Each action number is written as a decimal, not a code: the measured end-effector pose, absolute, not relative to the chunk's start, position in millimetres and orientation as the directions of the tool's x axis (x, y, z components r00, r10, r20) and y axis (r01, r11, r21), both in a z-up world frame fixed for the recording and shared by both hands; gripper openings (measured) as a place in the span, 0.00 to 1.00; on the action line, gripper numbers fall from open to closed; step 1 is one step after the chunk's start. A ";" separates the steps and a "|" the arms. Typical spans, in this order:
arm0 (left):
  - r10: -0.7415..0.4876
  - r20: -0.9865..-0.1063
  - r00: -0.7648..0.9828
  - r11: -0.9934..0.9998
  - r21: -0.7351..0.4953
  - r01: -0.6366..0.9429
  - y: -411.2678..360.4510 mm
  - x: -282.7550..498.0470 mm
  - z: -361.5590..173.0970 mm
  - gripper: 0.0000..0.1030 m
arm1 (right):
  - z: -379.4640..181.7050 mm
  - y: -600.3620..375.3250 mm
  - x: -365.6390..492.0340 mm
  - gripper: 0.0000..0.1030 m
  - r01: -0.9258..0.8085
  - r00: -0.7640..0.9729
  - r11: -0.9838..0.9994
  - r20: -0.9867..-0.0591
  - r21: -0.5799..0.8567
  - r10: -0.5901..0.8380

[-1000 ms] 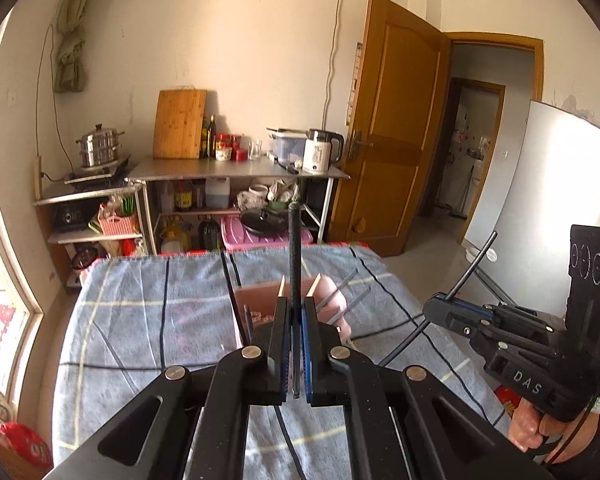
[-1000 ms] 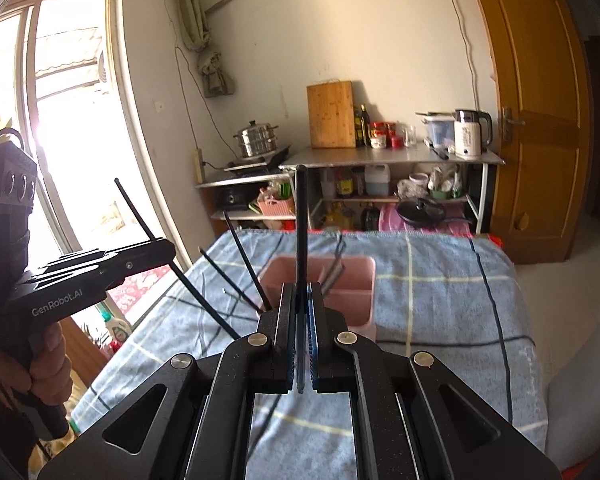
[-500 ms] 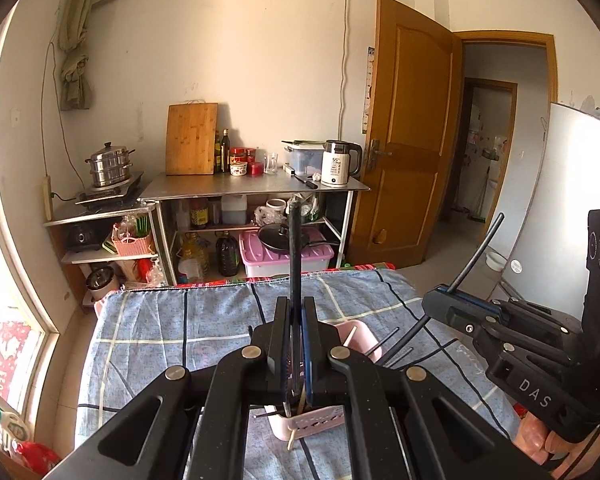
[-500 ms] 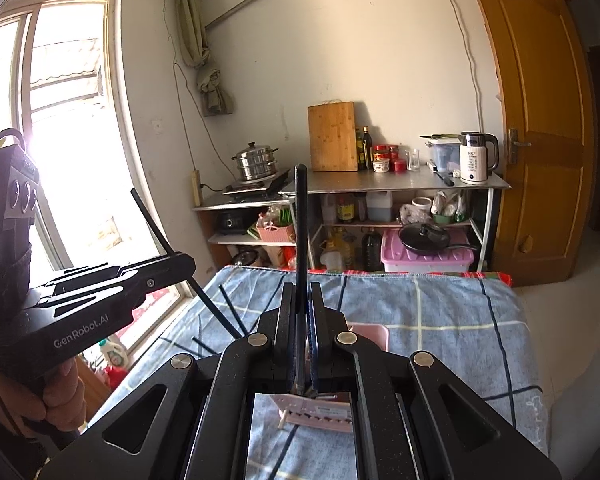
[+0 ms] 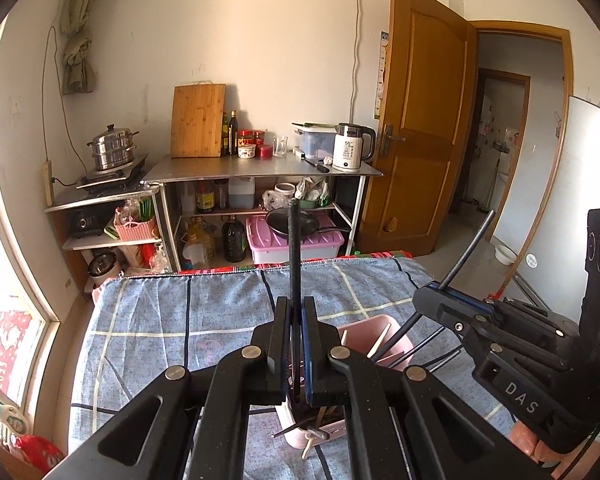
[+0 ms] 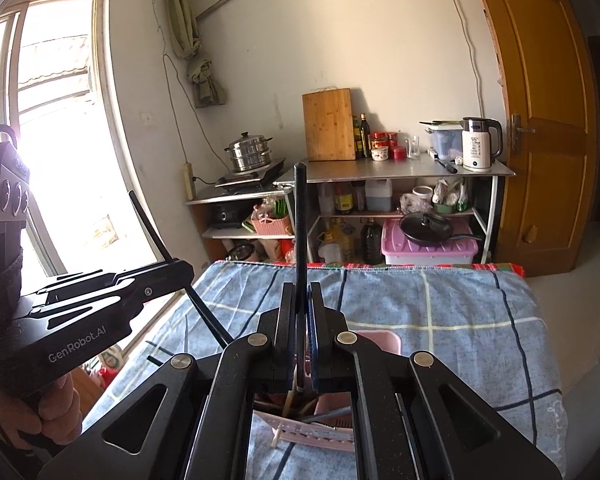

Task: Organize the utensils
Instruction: 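Lower the chopsticks into the pink basket and open both tools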

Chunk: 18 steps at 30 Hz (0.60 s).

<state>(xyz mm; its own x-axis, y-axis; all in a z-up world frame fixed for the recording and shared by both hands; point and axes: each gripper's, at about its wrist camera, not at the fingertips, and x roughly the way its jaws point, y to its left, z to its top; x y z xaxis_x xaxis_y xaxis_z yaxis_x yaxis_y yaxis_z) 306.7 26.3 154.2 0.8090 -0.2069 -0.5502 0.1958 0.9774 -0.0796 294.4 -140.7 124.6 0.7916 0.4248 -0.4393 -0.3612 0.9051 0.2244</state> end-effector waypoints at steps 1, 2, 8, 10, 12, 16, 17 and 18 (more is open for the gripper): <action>-0.208 -0.557 0.804 0.977 -0.081 0.196 26.4 309.2 150.7 0.04 | 121.6 -139.2 296.4 0.05 -0.362 0.788 0.905 -0.444 0.224 0.426; -0.208 -0.561 0.801 0.977 -0.082 0.197 26.0 310.8 147.8 0.04 | 118.2 -137.7 298.3 0.05 -0.364 0.784 0.904 -0.451 0.223 0.426; -0.225 -0.593 0.773 0.972 -0.081 0.222 21.8 316.2 127.1 0.05 | 99.3 -131.8 305.7 0.05 -0.372 0.753 0.902 -0.498 0.220 0.431; -0.225 -0.599 0.768 0.972 -0.081 0.221 21.6 316.9 122.8 0.05 | 93.9 -131.7 308.3 0.05 -0.373 0.740 0.901 -0.513 0.223 0.434; -0.230 -0.602 0.764 0.971 -0.091 0.220 22.6 317.7 119.0 0.05 | 89.2 -132.9 310.2 0.05 -0.368 0.731 0.902 -0.528 0.228 0.432; -0.236 -0.602 0.763 0.970 -0.104 0.218 26.2 316.8 115.3 0.05 | 86.1 -134.1 311.4 0.05 -0.363 0.728 0.904 -0.536 0.227 0.427; -0.236 -0.602 0.763 0.970 -0.103 0.218 26.0 316.0 115.3 0.05 | 85.8 -134.5 311.2 0.05 -0.361 0.727 0.905 -0.539 0.225 0.425; -0.235 -0.600 0.765 0.970 -0.101 0.219 25.5 315.1 116.1 0.05 | 85.9 -135.1 310.7 0.06 -0.358 0.727 0.907 -0.543 0.223 0.420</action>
<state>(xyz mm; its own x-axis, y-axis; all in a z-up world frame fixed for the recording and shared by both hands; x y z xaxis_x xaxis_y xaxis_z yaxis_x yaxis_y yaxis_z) 315.1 25.5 116.1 0.7647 -0.2352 -0.6000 0.2191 0.9704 -0.1012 310.7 -135.1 85.9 0.7272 0.4203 -0.5427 -0.3577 0.9068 0.2230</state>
